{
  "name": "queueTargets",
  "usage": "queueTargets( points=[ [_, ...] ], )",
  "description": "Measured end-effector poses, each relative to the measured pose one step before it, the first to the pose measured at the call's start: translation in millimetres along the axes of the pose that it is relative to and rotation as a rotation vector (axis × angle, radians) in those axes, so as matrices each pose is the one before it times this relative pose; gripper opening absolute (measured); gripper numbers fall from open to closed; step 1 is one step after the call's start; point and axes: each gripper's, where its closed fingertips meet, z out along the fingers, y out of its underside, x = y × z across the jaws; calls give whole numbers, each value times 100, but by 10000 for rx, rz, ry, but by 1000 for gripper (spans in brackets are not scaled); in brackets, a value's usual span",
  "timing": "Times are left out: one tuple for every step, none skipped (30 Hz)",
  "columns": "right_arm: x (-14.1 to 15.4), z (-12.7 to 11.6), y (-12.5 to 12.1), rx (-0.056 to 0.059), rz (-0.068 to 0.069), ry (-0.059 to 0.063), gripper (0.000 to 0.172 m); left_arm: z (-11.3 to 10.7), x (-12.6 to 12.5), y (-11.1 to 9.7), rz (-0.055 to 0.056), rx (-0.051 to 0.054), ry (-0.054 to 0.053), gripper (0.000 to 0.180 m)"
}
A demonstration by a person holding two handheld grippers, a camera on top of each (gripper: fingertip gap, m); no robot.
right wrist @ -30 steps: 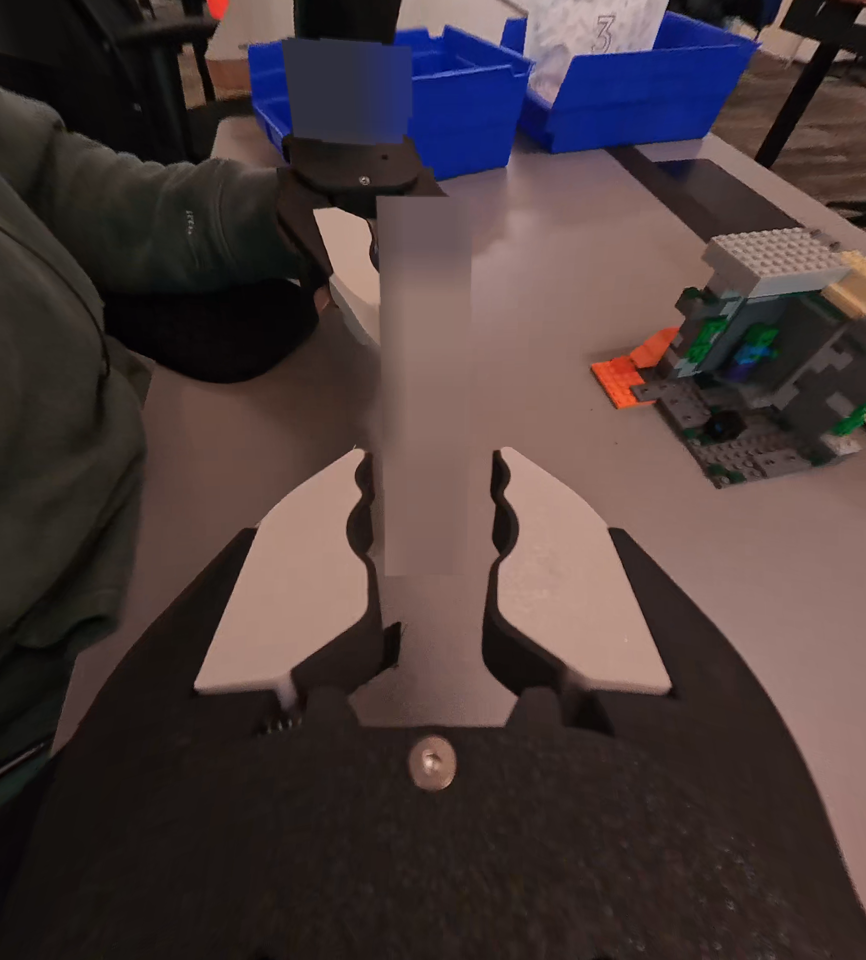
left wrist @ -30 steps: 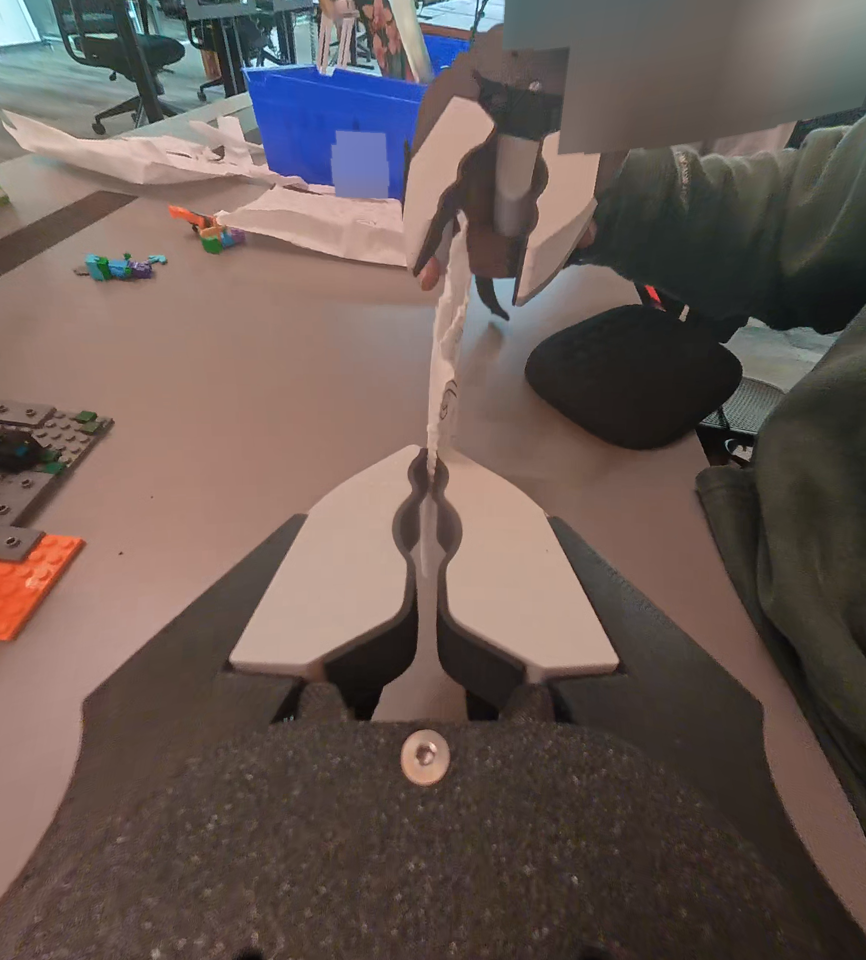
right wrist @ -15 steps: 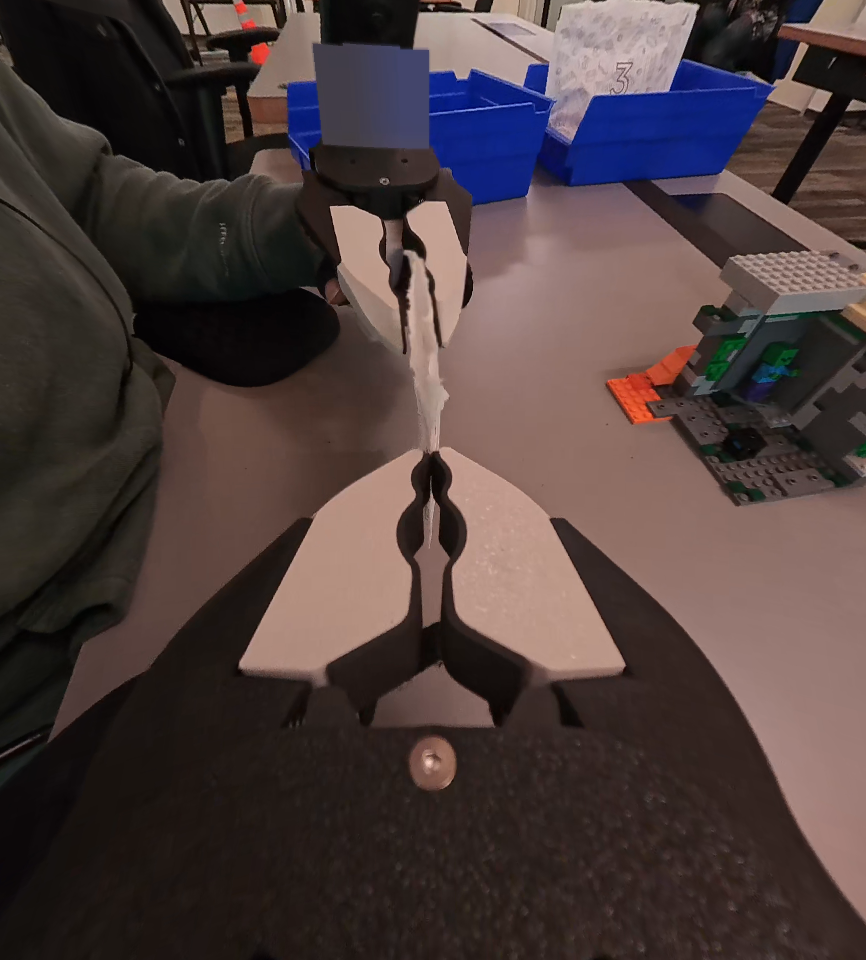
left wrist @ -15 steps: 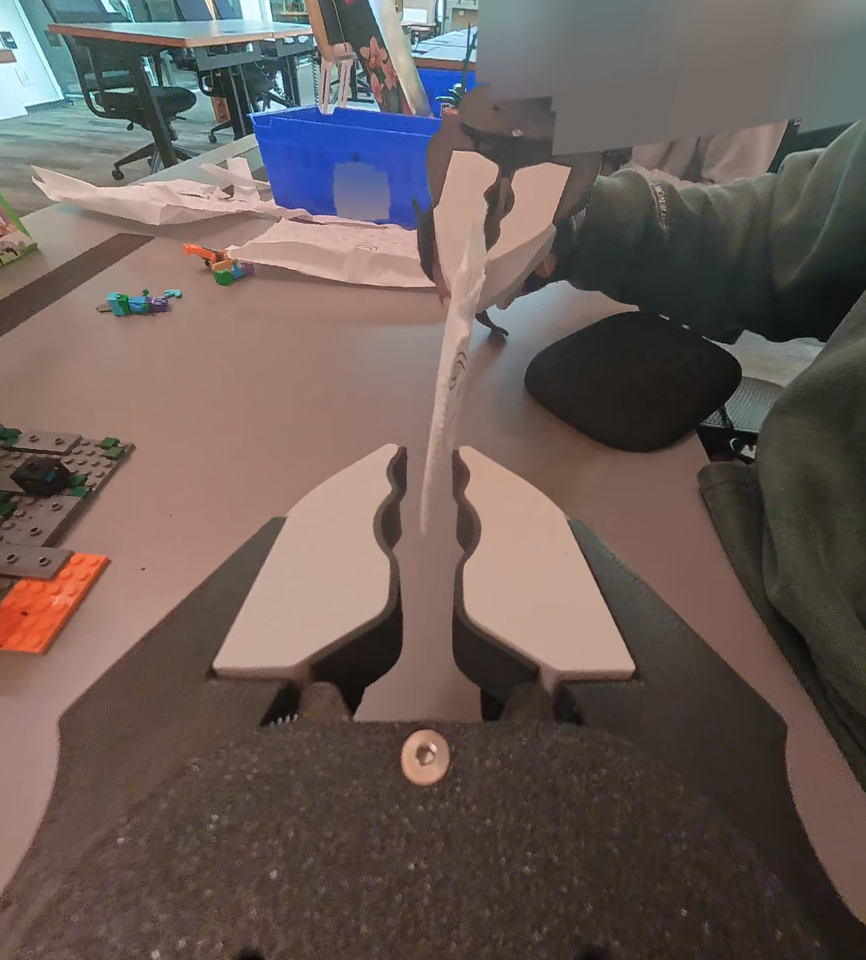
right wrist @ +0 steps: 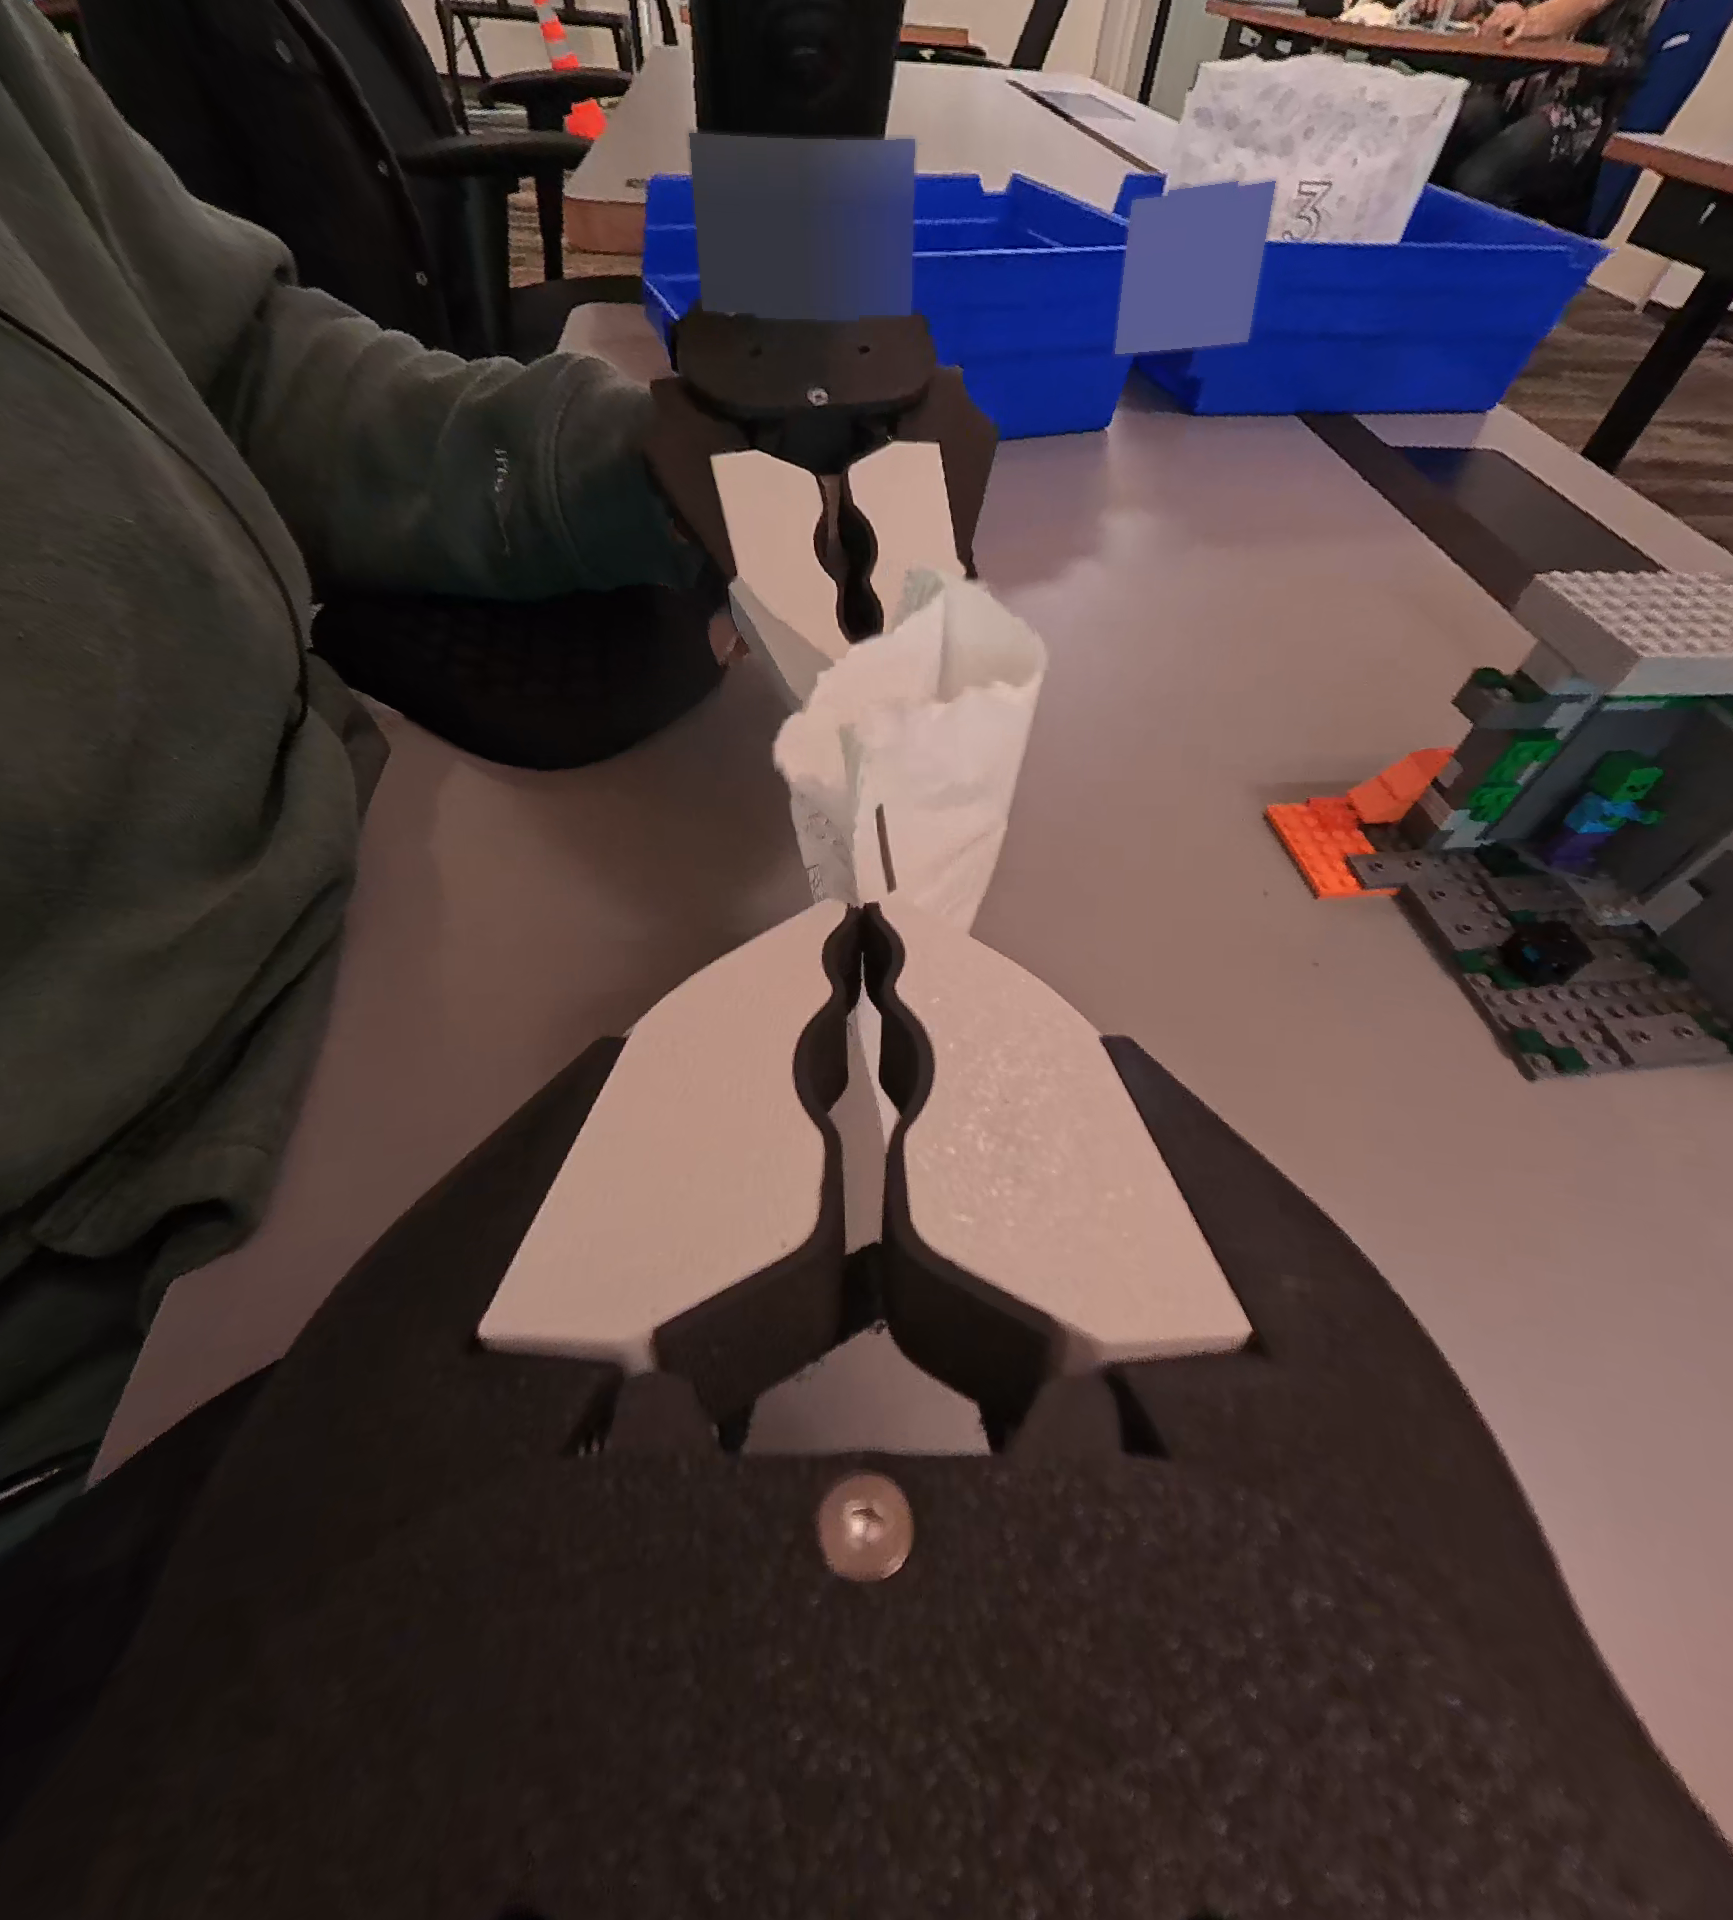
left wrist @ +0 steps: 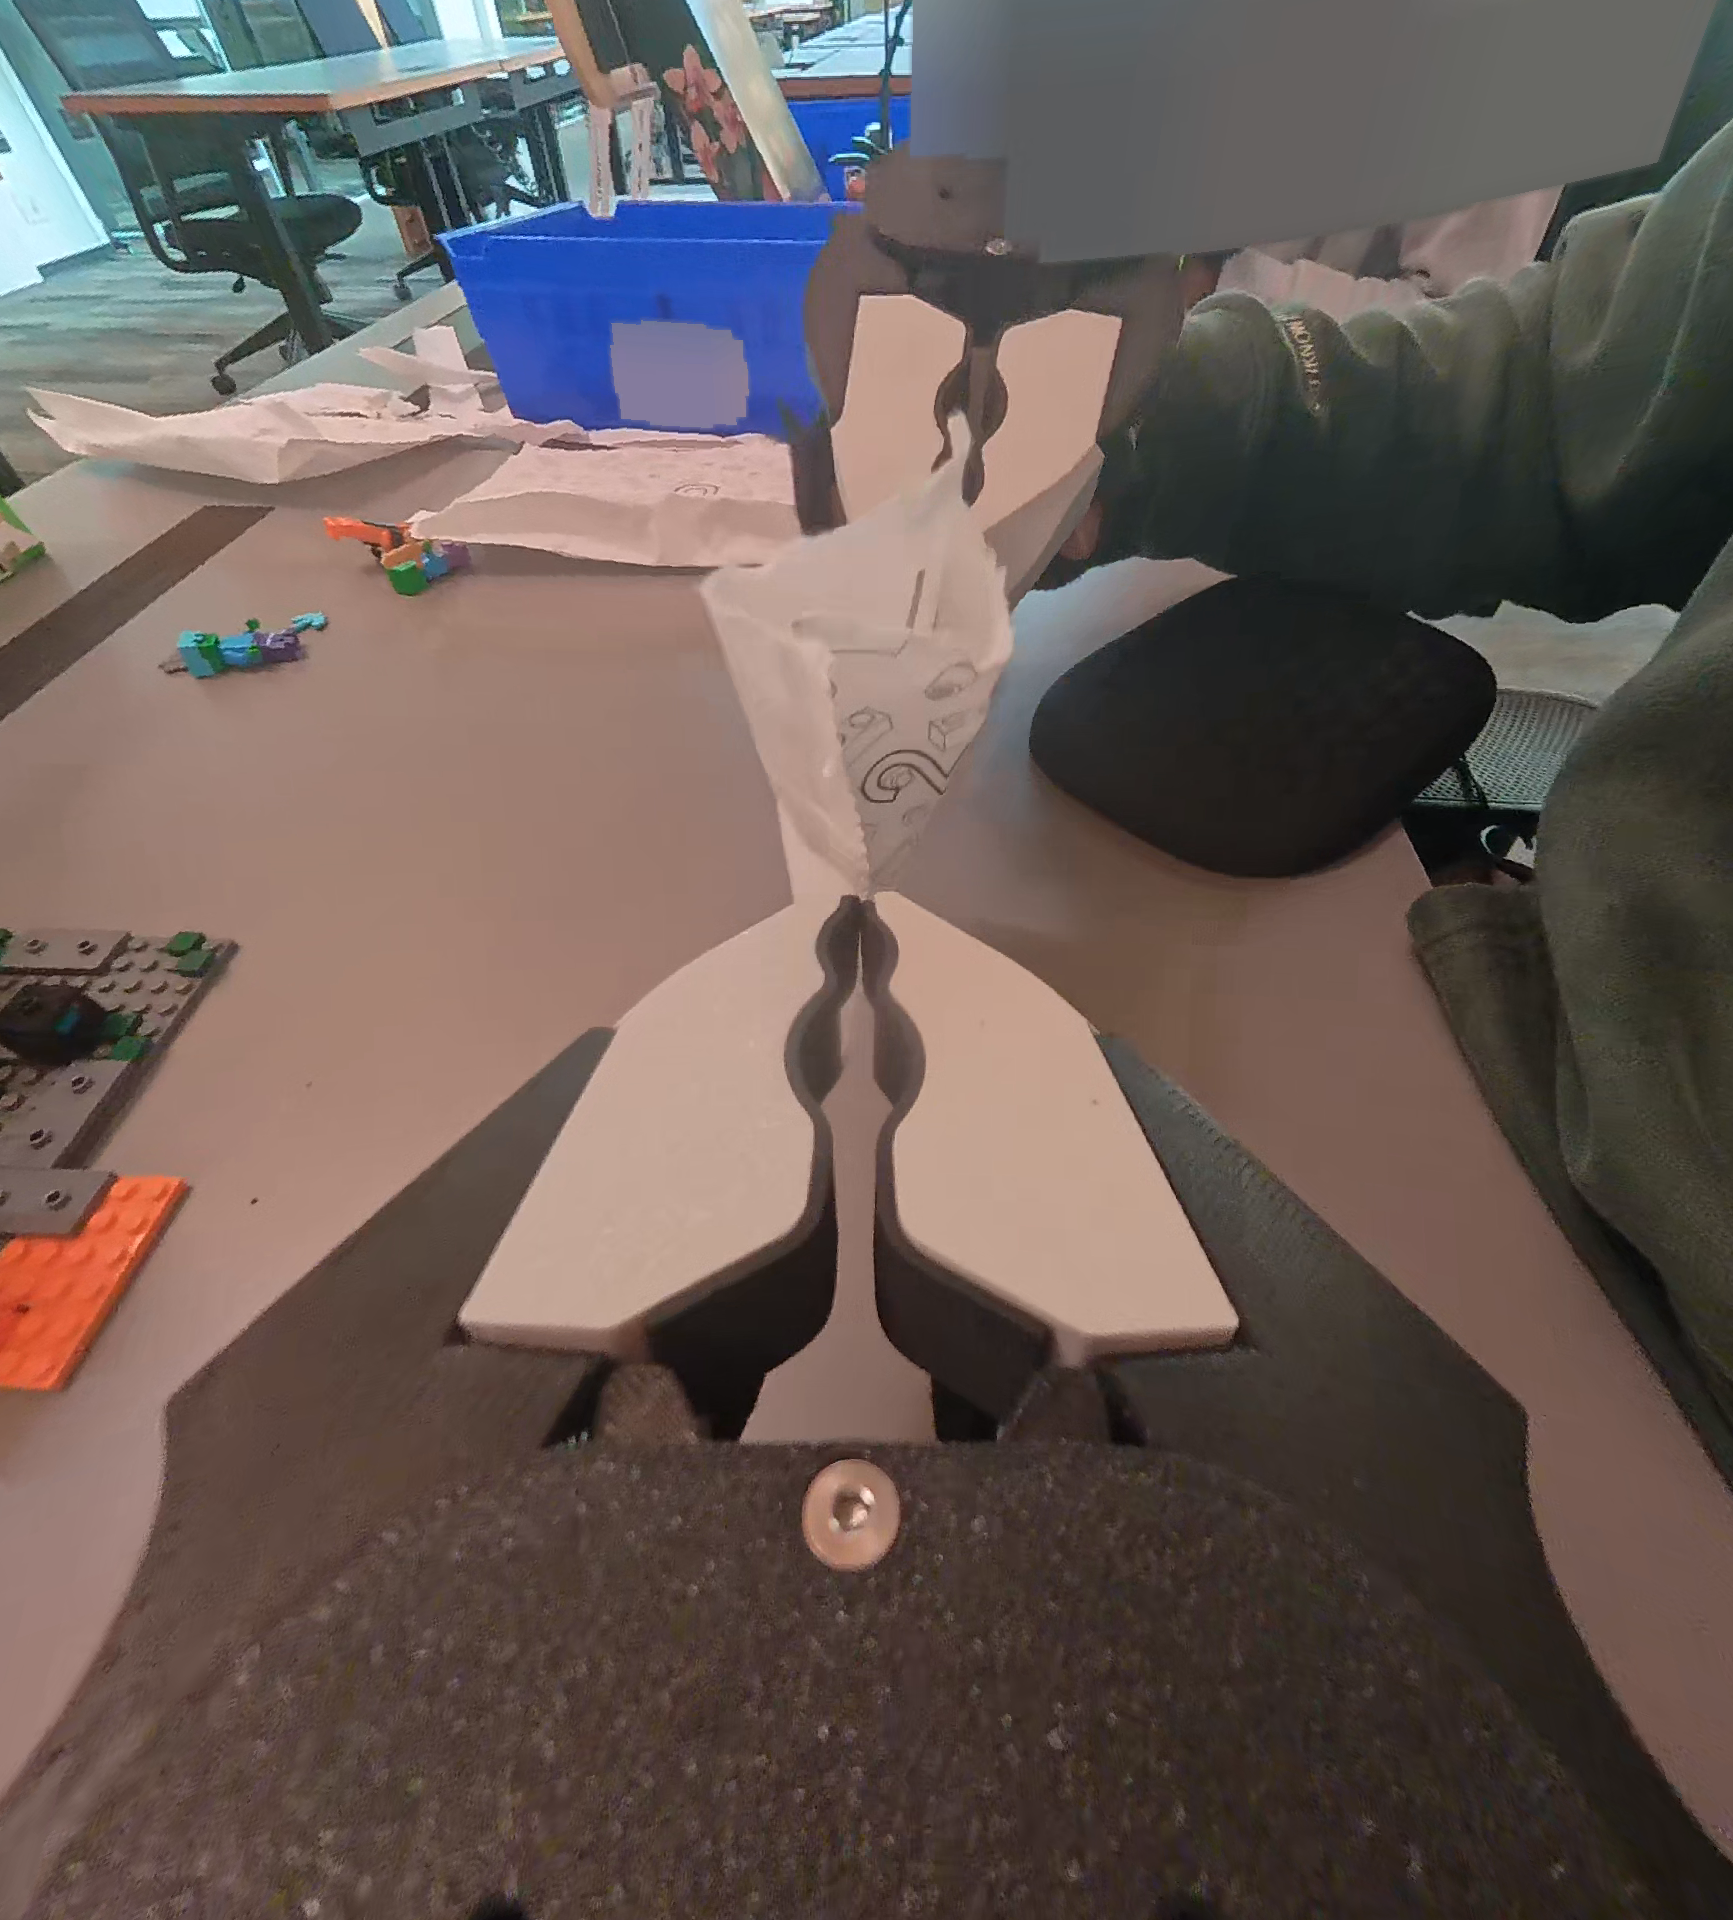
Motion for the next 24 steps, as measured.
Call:
queueTargets(
  points=[
    [-153,220,-94,62,-80,-62,0,151,216,63,65,-37,80,0],
    [-120,174,-127,79,-75,-48,0,99,156,39,40,-19,49,0],
    [-84,91,-196,130,-53,-34,0,37,123,-39,29,23,51,0],
    [-55,-10,-246,148,-42,-23,0,-13,174,-111,16,65,89,0],
    [3,-121,-299,179,-16,4,0,-29,72,-108,22,58,16,0],
    [19,-210,-304,177,5,-6,0,-71,14,-104,53,46,-7,0],
    [36,-318,-356,216,19,1,0,-128,-82,-137,53,63,-53,0],
    [34,-376,-431,261,81,-16,0,-201,-231,-192,41,77,-126,0],
    [1,-409,-448,261,129,-42,0,-255,-140,-204,-2,74,-35,0],
    [14,-426,-488,300,127,-33,0,-241,-200,-157,-35,38,-82,0],
    [54,-395,-427,271,125,5,0,-190,-185,-233,-33,110,-84,0],
    [-10,-185,-123,95,82,-27,0,-48,176,-388,-77,199,115,0],
    [-111,-69,-158,176,85,-84,0,127,116,54,28,-87,18,0],
    [-126,21,-151,184,139,-111,0,186,85,138,150,-73,-57,0],
    [-118,65,-104,158,104,-106,0,151,109,93,101,-28,-30,0],
    [-5,114,75,-1,2,-8,0,63,-23,16,76,44,-95,0],
    [33,140,180,-93,-93,37,0,8,-63,-22,80,73,-92,0],
    [-101,158,57,-21,-46,-51,0,-11,5,-23,44,56,-2,3],
    [-161,172,-63,57,31,-106,0,36,77,-80,-23,54,47,9],
    [-138,190,23,-4,6,-102,0,89,91,-16,-20,-6,39,13],
    [-103,192,107,-70,-46,-65,0,112,131,85,39,-60,41,14],
    [-58,156,125,-76,-39,-39,0,82,157,106,89,-60,47,5],
    [60,91,94,-65,-6,17,0,35,295,80,122,-62,119,0],
    [229,-12,79,-55,55,101,0,18,92,152,39,-131,23,0]
  ],
)
